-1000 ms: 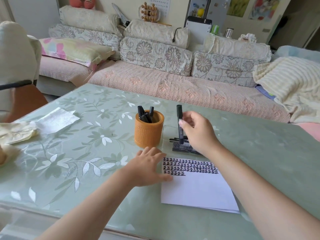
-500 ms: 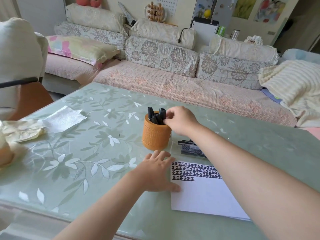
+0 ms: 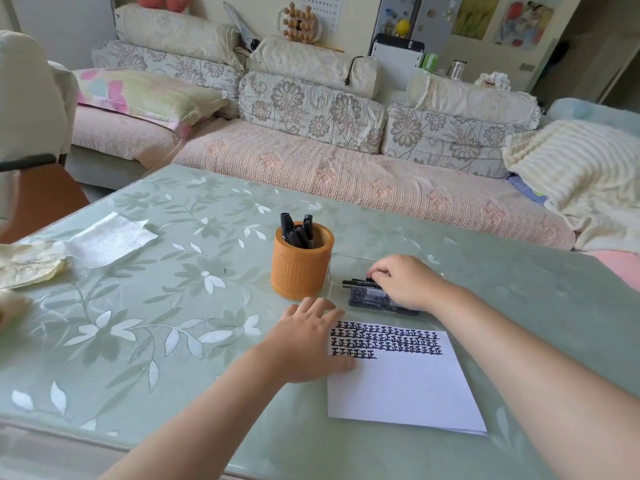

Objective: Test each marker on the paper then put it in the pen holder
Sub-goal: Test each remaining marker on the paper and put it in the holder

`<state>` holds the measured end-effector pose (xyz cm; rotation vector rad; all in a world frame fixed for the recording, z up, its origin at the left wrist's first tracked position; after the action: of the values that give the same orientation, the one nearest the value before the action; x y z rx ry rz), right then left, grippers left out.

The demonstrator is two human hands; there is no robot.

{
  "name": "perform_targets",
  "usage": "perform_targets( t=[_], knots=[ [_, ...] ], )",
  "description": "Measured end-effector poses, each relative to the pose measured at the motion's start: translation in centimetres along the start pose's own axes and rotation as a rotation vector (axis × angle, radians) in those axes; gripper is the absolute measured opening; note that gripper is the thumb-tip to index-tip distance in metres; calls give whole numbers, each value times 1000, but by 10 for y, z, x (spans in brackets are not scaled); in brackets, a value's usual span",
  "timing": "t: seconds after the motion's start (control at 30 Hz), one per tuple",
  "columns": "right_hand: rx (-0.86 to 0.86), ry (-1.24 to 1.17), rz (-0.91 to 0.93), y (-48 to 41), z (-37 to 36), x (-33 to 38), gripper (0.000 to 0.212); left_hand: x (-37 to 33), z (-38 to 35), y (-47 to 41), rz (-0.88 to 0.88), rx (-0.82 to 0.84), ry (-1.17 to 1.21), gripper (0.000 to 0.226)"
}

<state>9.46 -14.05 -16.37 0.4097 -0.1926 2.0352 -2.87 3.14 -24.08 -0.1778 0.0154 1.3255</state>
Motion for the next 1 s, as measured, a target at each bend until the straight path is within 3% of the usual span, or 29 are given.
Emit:
perform_targets(
  t=[0.23,0.43,0.57,0.73,1.0],
  knots=[
    [41,49,75,12,-19,-13,36,-3,-5,-2,-2,18,-20,88],
    [-17,12,132,10,-20,-15,14,-2,-7,-1,0,26,-20,88],
    [-129,-49,219,16,-13,-13,9,-1,-7,-2,-6,24,-35,87],
    [-312,95,326,39,-2,-4,19,-2,-6,-3,-4,24,-27,87],
    [-86,-121,195,85,-24,-17,26,-16,11,-1,72,-201,65,59]
  ],
)
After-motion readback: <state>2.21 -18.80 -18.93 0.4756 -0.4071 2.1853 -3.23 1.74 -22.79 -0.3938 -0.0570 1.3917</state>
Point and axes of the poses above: each hand's wrist, its own y-axis away from the middle knuckle, its own z-axis out of the back of the hand, x = y × z, the point moved 1 cm from there along -y, towards the middle knuckle, and after that the axes turned 8 degrees about -y, right-handed, at the moved point
